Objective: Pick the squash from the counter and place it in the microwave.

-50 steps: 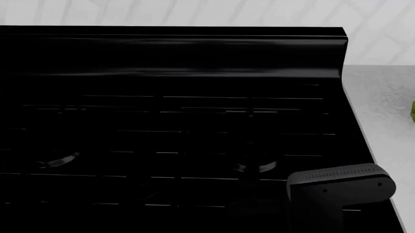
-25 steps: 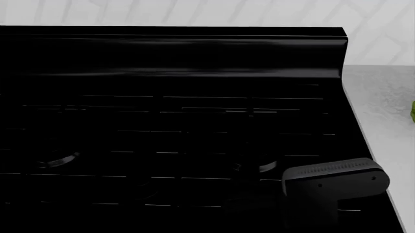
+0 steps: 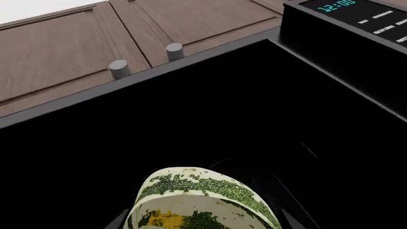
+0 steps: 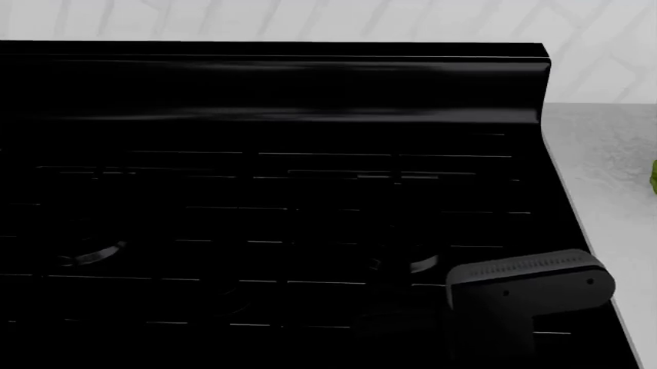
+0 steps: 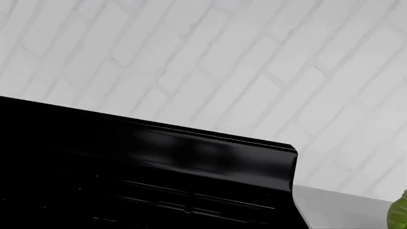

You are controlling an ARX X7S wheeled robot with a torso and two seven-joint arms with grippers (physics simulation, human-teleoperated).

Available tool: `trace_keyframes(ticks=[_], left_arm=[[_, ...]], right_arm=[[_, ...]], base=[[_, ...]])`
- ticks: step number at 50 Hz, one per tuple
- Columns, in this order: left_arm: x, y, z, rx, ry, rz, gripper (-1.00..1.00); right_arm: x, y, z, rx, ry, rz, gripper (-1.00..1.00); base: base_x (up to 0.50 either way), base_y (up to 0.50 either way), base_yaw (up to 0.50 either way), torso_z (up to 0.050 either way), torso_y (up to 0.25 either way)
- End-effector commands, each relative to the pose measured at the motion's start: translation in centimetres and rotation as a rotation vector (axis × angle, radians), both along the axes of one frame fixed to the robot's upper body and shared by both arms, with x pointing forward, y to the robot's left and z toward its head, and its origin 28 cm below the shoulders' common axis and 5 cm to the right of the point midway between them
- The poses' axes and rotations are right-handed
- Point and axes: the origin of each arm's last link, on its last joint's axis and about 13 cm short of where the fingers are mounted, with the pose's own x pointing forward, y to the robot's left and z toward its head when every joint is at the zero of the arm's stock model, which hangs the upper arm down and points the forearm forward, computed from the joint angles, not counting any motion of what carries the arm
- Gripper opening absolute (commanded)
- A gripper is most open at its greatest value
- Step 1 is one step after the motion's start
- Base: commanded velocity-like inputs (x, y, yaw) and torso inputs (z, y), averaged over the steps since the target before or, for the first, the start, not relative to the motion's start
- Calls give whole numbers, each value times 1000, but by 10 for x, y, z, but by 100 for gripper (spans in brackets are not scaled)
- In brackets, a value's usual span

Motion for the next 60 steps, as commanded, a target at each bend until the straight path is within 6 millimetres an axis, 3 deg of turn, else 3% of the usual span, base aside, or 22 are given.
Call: trace_keyframes(ticks=[1,6,30,46,60], left_arm=[[7,-1,24,-31,8,8,-100],[10,2,32,-48,14,33,-100],[11,13,31,-155,67,106,-100],[11,-2,32,-151,135,53,-100],[11,0,30,-213,200,54,-100]], right_arm=[[4,-2,3,17,-17,-2,100],[3,-3,5,17,-19,-3,100],[7,-2,1,13,-5,-6,100],[8,-3,0,13,-2,-14,100],[8,-3,1,15,-2,-13,100]], base=[[0,0,0,0,0],[0,0,0,0,2],[0,0,0,0,0],[0,0,0,0,0],[0,0,0,0,1]])
